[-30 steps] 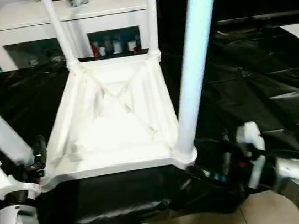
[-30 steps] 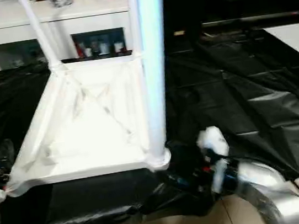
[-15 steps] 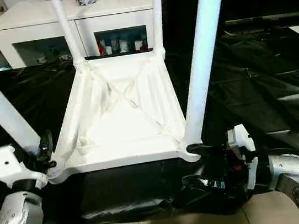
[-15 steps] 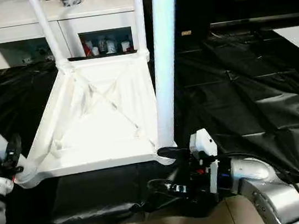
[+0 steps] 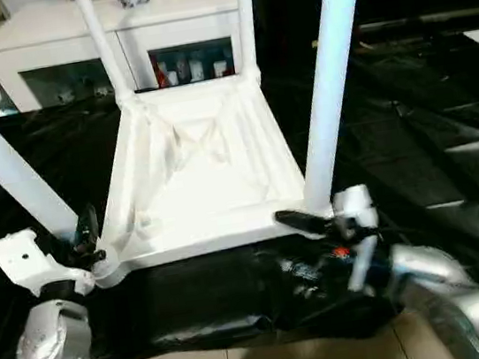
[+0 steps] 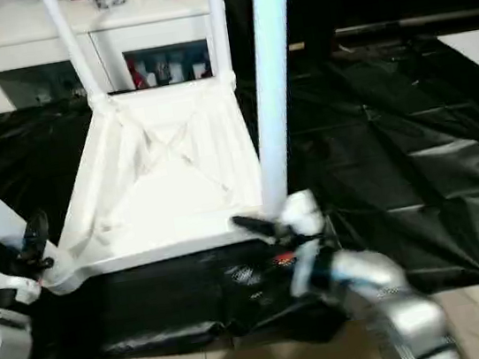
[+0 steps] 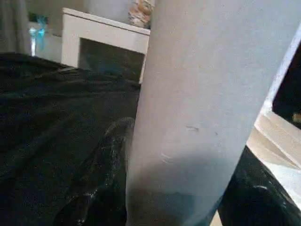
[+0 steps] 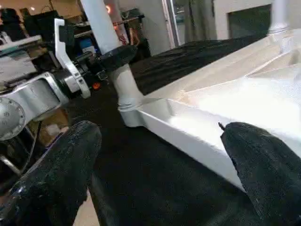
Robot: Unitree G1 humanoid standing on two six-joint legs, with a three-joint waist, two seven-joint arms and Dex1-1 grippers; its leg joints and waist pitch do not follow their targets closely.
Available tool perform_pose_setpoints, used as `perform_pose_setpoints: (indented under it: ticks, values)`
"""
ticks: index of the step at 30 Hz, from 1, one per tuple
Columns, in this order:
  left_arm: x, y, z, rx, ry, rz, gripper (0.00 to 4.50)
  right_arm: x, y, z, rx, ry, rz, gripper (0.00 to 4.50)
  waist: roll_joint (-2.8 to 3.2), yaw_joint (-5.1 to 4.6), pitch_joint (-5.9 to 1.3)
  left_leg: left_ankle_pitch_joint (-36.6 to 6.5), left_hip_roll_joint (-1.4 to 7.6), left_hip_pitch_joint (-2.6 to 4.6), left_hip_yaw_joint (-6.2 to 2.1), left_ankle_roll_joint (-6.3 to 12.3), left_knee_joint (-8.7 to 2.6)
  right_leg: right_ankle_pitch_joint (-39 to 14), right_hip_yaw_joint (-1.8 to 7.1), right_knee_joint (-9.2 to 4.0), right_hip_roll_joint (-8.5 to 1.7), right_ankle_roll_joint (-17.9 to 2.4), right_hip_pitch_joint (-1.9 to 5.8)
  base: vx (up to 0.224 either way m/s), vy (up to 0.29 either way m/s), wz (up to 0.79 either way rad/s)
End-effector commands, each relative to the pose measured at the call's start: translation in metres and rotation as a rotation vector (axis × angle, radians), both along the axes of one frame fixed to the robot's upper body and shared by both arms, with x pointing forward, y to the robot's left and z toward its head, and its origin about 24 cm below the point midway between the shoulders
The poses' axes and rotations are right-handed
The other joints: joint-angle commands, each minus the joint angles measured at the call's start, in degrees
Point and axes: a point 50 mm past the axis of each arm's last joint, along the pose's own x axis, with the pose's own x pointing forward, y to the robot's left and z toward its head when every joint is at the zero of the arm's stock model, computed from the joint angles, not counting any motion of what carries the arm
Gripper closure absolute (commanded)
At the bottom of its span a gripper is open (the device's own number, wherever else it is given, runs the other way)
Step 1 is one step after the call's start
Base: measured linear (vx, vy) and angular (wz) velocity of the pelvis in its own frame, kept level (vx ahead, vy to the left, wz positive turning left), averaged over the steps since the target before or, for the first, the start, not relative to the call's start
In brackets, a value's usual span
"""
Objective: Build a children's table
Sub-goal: Flip table
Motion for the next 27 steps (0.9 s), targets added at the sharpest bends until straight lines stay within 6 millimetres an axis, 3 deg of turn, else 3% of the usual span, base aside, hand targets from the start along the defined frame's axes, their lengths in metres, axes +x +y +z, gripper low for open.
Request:
perform_pose_setpoints:
  ticks: [1,2,3,5,7,8,12,17,18,22,25,26,27]
  values:
    - [0.01,-0.029,-0.005,-0.29,-0.04,-0.046,2.44,0.006,-0.001,0.0,-0.01,0.03,-0.041,0.0,-2.68,-0.5,-2.05,-18.1,0.7,0.97,0.43,1.27,-4.29,-22.3,1.34,-5.31,-1.17,-4.5,0.39,0.0,0.0,0.0]
    - [0.011,-0.035,-0.005,-0.318,-0.041,-0.054,2.44,0.01,-0.004,0.0,0.005,0.049,-0.073,0.0,-2.0,0.07,-2.47,-16.3,0.91,1.19,0.39,1.43,-4.2,-19.8,1.5,-4.88,-1.27,-5.5,0.49,0.0,0.0,0.0]
    - [0.011,-0.036,-0.005,-0.32,-0.041,-0.054,2.44,0.01,-0.004,0.0,0.005,0.05,-0.075,0.0,-2.03,0.29,-2.43,-15.5,0.94,1.26,0.59,1.69,-4.08,-18.1,1.64,-4.8,-1.16,-6.0,0.35,0.0,0.0,0.0]
    - [0.012,-0.044,-0.004,-0.361,-0.049,-0.075,2.44,0.015,-0.008,-0.002,0.021,0.088,-0.133,0.0,-2.23,0.33,-2.52,-13.8,0.73,0.68,0.58,1.78,-4.05,-15.1,1.7,-4.27,-0.99,-6.0,0.81,0.0,0.0,0.0]
    - [0.013,-0.045,-0.004,-0.36,-0.049,-0.079,2.44,0.015,-0.008,-0.003,0.022,0.091,-0.141,0.0,-1.98,0.32,-2.6,-13.0,0.74,0.45,0.42,1.59,-4.19,-13.4,1.7,-4.08,-0.92,-5.7,0.97,0.0,0.0,0.0]
    - [0.014,-0.05,-0.004,-0.356,-0.051,-0.106,2.44,0.02,-0.011,-0.005,0.025,0.115,-0.201,0.0,-1.72,-0.17,-2.74,-13.5,0.68,0.42,0.24,0.59,-4.28,-11.2,1.62,-3.9,-0.75,-5.4,1.08,0.0,0.0,0.0]
    - [0.017,-0.055,-0.004,-0.36,-0.049,-0.128,2.44,0.035,-0.013,-0.007,0.123,0.172,-0.364,0.0,-2.17,-0.71,-3.11,-14.3,0.46,0.67,0.29,-0.11,-4.11,-8.4,1.7,-3.64,-0.74,-5.9,1.29,0.0,0.0,0.0]
    - [0.019,-0.054,-0.004,-0.374,-0.051,-0.118,2.44,0.048,-0.011,0.0,0.282,0.219,-0.449,0.0,-2.03,-0.75,-3.06,-14.3,0.49,0.86,0.5,0.21,-4.03,-9.6,1.81,-3.79,-0.9,-5.6,1.28,0.0,0.0,0.0]
    - [0.02,-0.054,-0.004,-0.373,-0.051,-0.123,2.44,0.055,-0.012,-0.001,0.309,0.247,-0.494,0.0,-1.74,-0.65,-3.06,-14.0,0.59,0.88,0.39,0.05,-4.09,-9.2,1.78,-3.71,-0.89,-5.5,1.35,0.0,0.0,0.0]
    - [0.02,-0.055,-0.004,-0.37,-0.052,-0.137,2.44,0.074,-0.01,0.0,0.394,0.305,-0.571,0.0,-1.75,-0.98,-3.09,-14.7,0.48,0.96,0.44,-0.96,-4.21,-9.7,1.64,-3.65,-0.84,-6.1,1.29,0.0,0.0,0.0]
    - [0.02,-0.057,-0.004,-0.364,-0.054,-0.145,2.44,0.085,-0.005,0.005,0.44,0.318,-0.579,0.0,-1.76,-1.21,-3.24,-13.4,0.51,0.86,0.46,-0.69,-4.08,-7.7,1.68,-3.34,-0.87,-6.4,1.4,0.0,0.0,0.0]
    - [0.019,-0.057,-0.004,-0.361,-0.057,-0.151,2.44,0.092,0.0,0.006,0.446,0.336,-0.594,0.0,-2.38,-1.1,-3.26,-12.6,0.54,0.96,0.68,-0.38,-3.92,-6.8,1.66,-3.44,-0.8,-6.4,1.44,0.0,0.0,0.0]
    - [0.019,-0.057,-0.004,-0.361,-0.057,-0.151,2.44,0.092,0.0,0.006,0.446,0.336,-0.594,0.0,-2.02,-1.1,-3.29,-11.8,0.49,0.8,0.56,-0.22,-3.99,-6.3,1.63,-3.14,-0.95,-6.8,1.6,0.0,0.0,0.0]
